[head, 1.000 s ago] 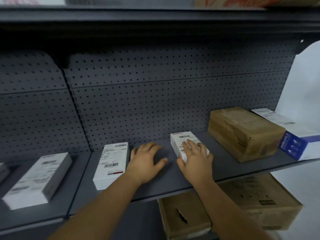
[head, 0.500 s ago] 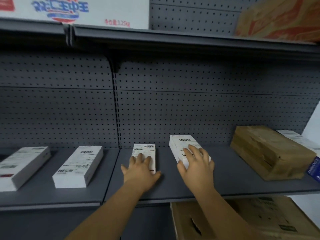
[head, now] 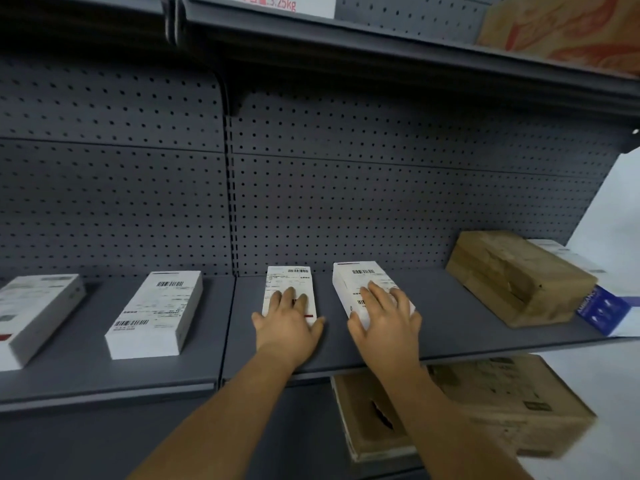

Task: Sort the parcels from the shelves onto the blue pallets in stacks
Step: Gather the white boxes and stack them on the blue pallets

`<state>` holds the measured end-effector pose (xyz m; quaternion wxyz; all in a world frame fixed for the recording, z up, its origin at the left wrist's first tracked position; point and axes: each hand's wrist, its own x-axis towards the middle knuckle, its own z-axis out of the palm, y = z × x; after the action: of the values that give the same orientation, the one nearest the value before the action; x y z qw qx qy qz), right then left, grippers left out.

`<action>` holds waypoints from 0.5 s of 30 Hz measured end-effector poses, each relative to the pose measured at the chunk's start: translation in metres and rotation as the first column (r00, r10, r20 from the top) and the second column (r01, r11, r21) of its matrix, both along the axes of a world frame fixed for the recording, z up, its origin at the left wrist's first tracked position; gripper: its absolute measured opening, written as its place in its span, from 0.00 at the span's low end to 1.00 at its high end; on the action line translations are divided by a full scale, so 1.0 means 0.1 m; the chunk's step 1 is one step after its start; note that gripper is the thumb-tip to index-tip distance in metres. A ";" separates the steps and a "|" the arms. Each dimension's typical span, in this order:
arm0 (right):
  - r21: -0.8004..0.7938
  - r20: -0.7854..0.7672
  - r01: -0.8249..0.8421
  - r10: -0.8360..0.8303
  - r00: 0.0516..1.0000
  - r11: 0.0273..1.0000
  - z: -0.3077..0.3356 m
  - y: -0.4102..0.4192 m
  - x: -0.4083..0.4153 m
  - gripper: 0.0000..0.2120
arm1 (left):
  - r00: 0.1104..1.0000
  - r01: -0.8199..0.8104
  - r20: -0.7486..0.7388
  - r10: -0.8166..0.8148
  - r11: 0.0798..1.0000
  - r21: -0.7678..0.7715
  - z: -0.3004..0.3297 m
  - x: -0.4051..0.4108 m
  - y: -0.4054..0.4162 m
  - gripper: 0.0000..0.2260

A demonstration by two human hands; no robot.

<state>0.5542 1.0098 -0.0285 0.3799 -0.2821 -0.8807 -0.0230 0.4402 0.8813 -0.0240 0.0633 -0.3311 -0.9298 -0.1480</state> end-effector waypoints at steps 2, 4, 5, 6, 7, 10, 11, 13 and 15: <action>-0.002 -0.006 0.016 -0.016 1.000 1.000 0.00 -0.09 0.00 0.24 | 1.000 0.019 -0.016 -0.018 1.000 0.022 0.02 -0.02 -0.08 0.26; 0.007 -0.008 0.030 -0.030 1.000 1.000 0.03 -0.18 0.01 0.24 | 0.999 0.030 -0.039 -0.028 0.998 0.047 0.05 -0.06 -0.17 0.24; 0.010 -0.010 0.035 -0.035 0.999 0.999 0.05 -0.23 0.02 0.24 | 0.998 0.036 -0.054 -0.033 0.998 0.058 0.07 -0.08 -0.22 0.24; 0.011 -0.011 0.042 -0.042 0.999 0.999 0.07 -0.27 0.02 0.24 | 0.997 0.042 -0.068 -0.038 0.997 0.067 0.10 -0.10 -0.28 0.23; 0.008 -0.014 0.047 -0.047 0.999 0.999 0.09 -0.32 0.02 0.24 | 0.996 0.048 -0.077 -0.042 0.996 0.073 0.13 -0.12 -0.33 0.23; -0.004 -0.032 0.052 -0.052 0.998 0.999 0.16 -0.47 0.01 0.24 | 0.994 0.058 -0.098 -0.049 0.994 0.093 0.23 -0.19 -0.49 0.22; -0.007 -0.039 0.047 -0.047 0.998 0.999 0.19 -0.53 0.01 0.23 | 0.992 0.061 -0.115 -0.048 0.992 0.107 0.28 -0.22 -0.55 0.22; -0.011 -0.059 0.027 -0.027 0.998 1.000 0.25 -0.64 -0.02 0.23 | 0.986 0.066 -0.161 -0.041 0.987 0.149 0.37 -0.26 -0.67 0.21; -0.010 -0.075 0.003 -0.003 0.997 1.000 0.30 -0.75 -0.06 0.23 | 0.979 0.073 -0.199 -0.035 0.979 0.191 0.49 -0.28 -0.79 0.21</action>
<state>0.5486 0.9347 0.0016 0.4113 -0.2860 -0.8654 -0.0085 0.4122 0.8021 0.0249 0.1823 -0.3613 -0.8905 -0.2081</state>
